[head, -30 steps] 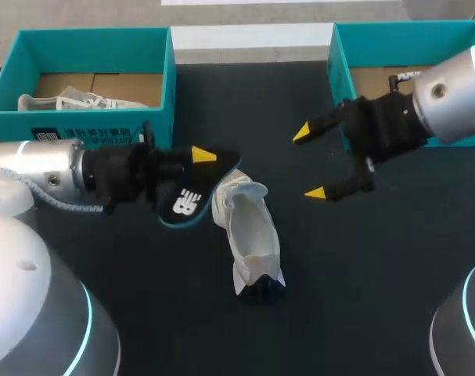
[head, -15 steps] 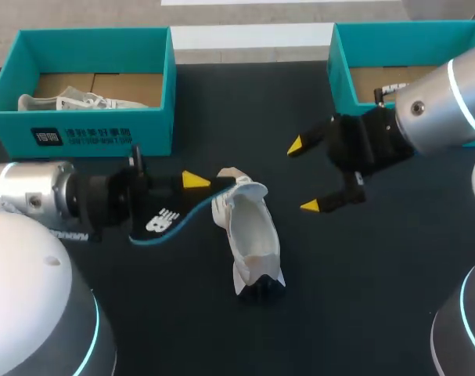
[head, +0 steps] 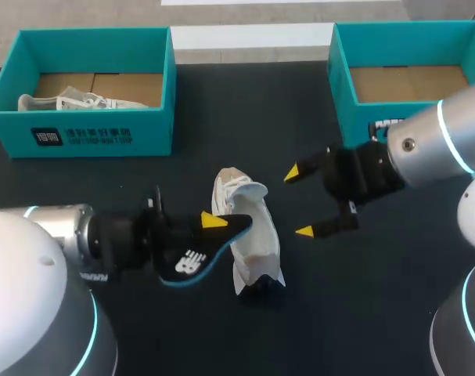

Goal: Take the shoe out of the shoebox, open the shoe tongue, remove and reinsert the insole, then place the shoe into the shoebox

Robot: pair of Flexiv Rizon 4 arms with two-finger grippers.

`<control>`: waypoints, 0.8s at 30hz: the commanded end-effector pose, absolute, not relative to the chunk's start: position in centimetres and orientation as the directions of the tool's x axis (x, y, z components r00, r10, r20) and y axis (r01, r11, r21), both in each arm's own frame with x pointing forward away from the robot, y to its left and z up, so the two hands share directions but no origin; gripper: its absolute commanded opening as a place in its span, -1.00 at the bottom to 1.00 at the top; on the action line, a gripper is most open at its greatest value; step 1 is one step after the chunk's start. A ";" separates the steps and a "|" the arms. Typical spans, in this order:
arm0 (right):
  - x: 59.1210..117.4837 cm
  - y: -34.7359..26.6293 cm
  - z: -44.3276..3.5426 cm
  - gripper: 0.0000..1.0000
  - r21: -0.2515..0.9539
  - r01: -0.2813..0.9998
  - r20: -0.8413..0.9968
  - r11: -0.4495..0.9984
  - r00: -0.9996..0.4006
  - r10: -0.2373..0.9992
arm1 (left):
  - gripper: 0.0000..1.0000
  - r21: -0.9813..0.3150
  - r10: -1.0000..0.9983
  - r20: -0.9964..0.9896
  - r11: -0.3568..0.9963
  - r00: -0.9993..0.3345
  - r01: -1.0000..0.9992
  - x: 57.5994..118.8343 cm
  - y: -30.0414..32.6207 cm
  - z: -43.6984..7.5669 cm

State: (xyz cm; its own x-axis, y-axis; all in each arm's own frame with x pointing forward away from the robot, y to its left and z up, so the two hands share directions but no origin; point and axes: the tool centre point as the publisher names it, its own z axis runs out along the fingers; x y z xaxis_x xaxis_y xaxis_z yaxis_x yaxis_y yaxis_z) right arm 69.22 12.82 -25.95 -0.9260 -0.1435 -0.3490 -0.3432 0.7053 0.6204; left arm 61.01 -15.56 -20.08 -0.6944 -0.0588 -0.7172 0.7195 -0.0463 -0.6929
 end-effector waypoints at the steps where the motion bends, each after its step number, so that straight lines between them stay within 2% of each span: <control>1: 69.0 12.7 -27.3 1.00 0.627 -0.339 -0.349 0.701 -0.927 -0.136 | -1.00 -0.688 -0.057 -0.722 -0.046 -0.689 0.725 61.4 -16.3 -21.4; 5: 69.0 12.7 -27.6 1.00 0.644 -0.338 -0.350 0.686 -0.928 -0.129 | -1.00 -0.682 -0.038 -0.730 -0.010 -0.682 0.731 61.6 -16.5 -21.9; 19: 69.0 12.7 -27.6 1.00 0.644 -0.338 -0.350 0.686 -0.928 -0.129 | -1.00 -0.682 -0.038 -0.730 -0.010 -0.682 0.731 61.6 -16.5 -21.9; 24: 70.3 13.1 -30.1 1.00 0.561 -0.300 -0.374 0.772 -0.923 -0.087 | -1.00 -0.682 -0.038 -0.730 -0.010 -0.682 0.731 61.6 -16.5 -21.9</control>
